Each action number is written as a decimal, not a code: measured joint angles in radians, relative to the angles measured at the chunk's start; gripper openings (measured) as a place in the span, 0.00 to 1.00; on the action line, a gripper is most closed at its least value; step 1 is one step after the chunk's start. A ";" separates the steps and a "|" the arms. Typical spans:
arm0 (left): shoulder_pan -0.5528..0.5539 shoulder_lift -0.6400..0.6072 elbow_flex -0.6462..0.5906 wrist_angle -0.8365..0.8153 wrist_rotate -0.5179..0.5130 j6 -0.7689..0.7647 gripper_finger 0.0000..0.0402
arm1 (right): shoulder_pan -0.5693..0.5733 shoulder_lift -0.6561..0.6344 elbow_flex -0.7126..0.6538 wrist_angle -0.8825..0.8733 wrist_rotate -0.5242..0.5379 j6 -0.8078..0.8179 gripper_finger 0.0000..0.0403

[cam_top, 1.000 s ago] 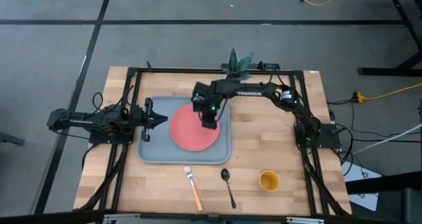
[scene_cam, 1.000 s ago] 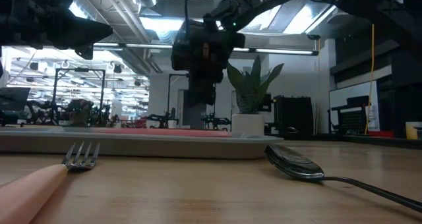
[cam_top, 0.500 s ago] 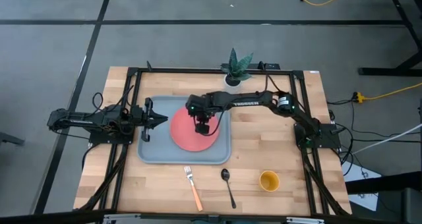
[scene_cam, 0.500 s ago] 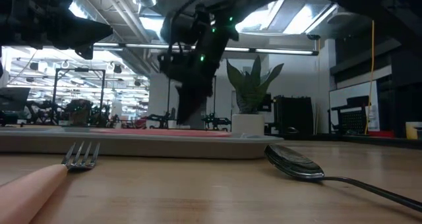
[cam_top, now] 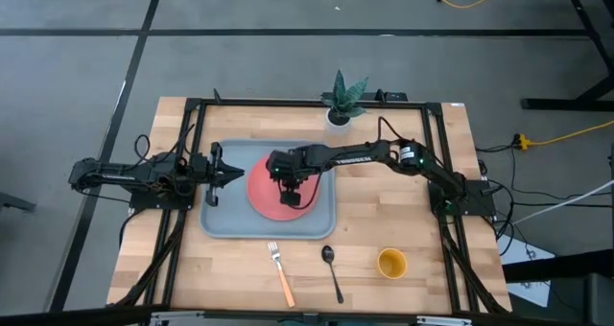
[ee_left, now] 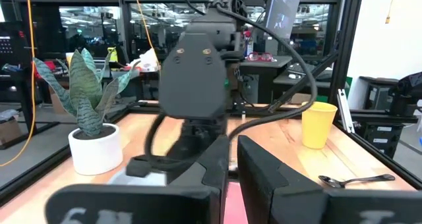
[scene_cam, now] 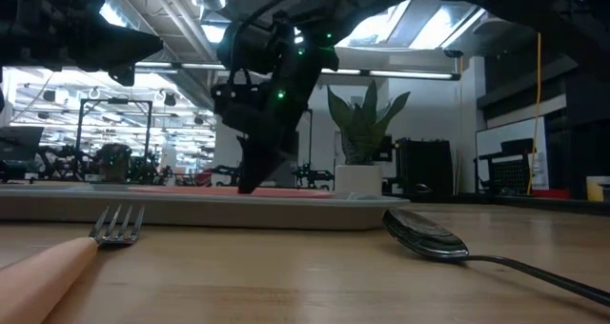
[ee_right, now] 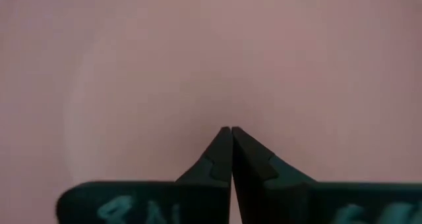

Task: Pick and place plate/cup/fork/spoon on tray
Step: Put the pink plate on the gray tray

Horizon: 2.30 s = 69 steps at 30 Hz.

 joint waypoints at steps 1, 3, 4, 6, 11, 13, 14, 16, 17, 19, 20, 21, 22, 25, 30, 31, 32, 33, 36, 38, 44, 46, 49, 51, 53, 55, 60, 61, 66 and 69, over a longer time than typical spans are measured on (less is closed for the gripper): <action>0.000 0.000 0.000 0.000 0.000 0.000 0.07 | 0.005 0.000 0.000 0.005 -0.004 0.000 0.02; 0.000 0.000 0.000 0.000 0.000 0.000 0.07 | 0.013 0.000 0.000 0.010 -0.006 -0.001 0.02; 0.000 0.000 0.000 0.000 0.000 0.000 0.07 | 0.016 0.000 0.000 0.009 -0.006 -0.004 0.02; 0.000 0.000 0.000 0.000 0.000 0.000 0.07 | 0.023 0.000 0.000 0.010 -0.004 -0.004 0.02; 0.000 0.000 0.000 0.000 0.000 0.000 0.07 | 0.031 0.000 0.000 0.040 -0.007 -0.007 0.01; 0.000 0.000 0.000 0.000 0.000 0.000 0.07 | 0.033 0.003 0.001 0.051 -0.023 -0.007 0.01; 0.000 0.000 0.000 0.000 0.000 0.000 0.07 | 0.034 0.010 0.002 0.059 -0.024 -0.010 0.01; 0.000 0.000 0.000 0.001 0.000 0.000 0.07 | 0.035 0.022 0.002 0.058 -0.025 -0.028 0.02; 0.000 0.000 0.000 0.001 0.000 -0.001 0.07 | 0.035 0.029 0.002 0.064 -0.024 -0.031 0.02; 0.000 0.000 0.000 0.003 0.000 -0.001 0.07 | 0.035 0.030 0.002 0.078 -0.027 -0.031 0.02; 0.000 0.000 0.000 0.006 0.000 -0.001 0.07 | 0.035 0.030 0.002 0.082 -0.029 -0.031 0.02; 0.000 0.000 0.000 0.005 0.000 -0.001 0.07 | 0.035 0.030 0.002 0.092 -0.030 -0.032 0.02; 0.000 0.000 0.000 0.004 0.000 0.000 0.07 | 0.036 0.032 0.002 0.112 -0.033 -0.036 0.02; 0.000 0.000 0.000 0.006 0.000 -0.001 0.07 | 0.036 0.032 0.002 0.163 -0.079 -0.060 0.02; 0.000 0.000 0.000 0.007 0.000 -0.001 0.07 | 0.036 0.032 0.002 0.195 -0.129 -0.063 0.02; 0.000 0.000 0.000 0.007 0.000 -0.001 0.07 | 0.036 0.032 0.002 0.201 -0.129 -0.063 0.02; 0.000 0.000 0.000 0.007 0.000 -0.001 0.07 | 0.036 0.032 0.002 0.210 -0.129 -0.063 0.02; 0.000 0.000 0.000 0.007 0.000 -0.001 0.07 | 0.036 0.032 0.002 0.212 -0.128 -0.063 0.02; 0.000 0.000 0.000 0.007 0.000 -0.001 0.07 | 0.037 0.032 0.002 0.208 -0.047 -0.059 0.02; 0.000 0.000 0.000 0.007 0.000 -0.001 0.07 | 0.036 0.032 0.002 0.187 0.059 -0.056 0.02; 0.000 0.000 0.000 0.006 0.000 -0.001 0.07 | 0.035 0.032 0.001 0.090 0.199 0.006 0.02; 0.000 0.000 0.000 0.007 0.000 -0.002 0.07 | 0.036 0.032 0.001 0.087 0.211 0.020 0.02; 0.000 0.000 0.000 0.007 0.000 -0.003 0.07 | 0.036 0.032 0.001 0.093 0.132 0.019 0.02; 0.000 0.000 0.000 0.007 0.000 -0.003 0.07 | 0.036 0.037 0.001 0.100 0.075 0.018 0.02; 0.000 0.000 0.000 0.007 0.000 -0.003 0.07 | 0.037 0.043 0.001 0.124 0.052 0.018 0.02; 0.000 0.000 0.000 0.007 0.000 -0.003 0.07 | 0.037 0.055 0.003 0.142 0.016 0.017 0.02; 0.000 0.000 0.000 0.005 0.000 -0.007 0.07 | 0.037 0.063 0.002 0.214 -0.021 0.002 0.02; 0.000 0.000 0.000 0.008 0.000 -0.007 0.07 | 0.037 0.064 0.002 0.229 -0.022 -0.005 0.02; 0.000 0.000 0.000 0.006 0.002 -0.007 0.07 | 0.037 0.067 0.006 0.258 -0.025 -0.032 0.02; 0.000 0.000 0.000 0.007 0.003 -0.007 0.07 | 0.032 0.069 0.006 0.270 -0.025 -0.034 0.02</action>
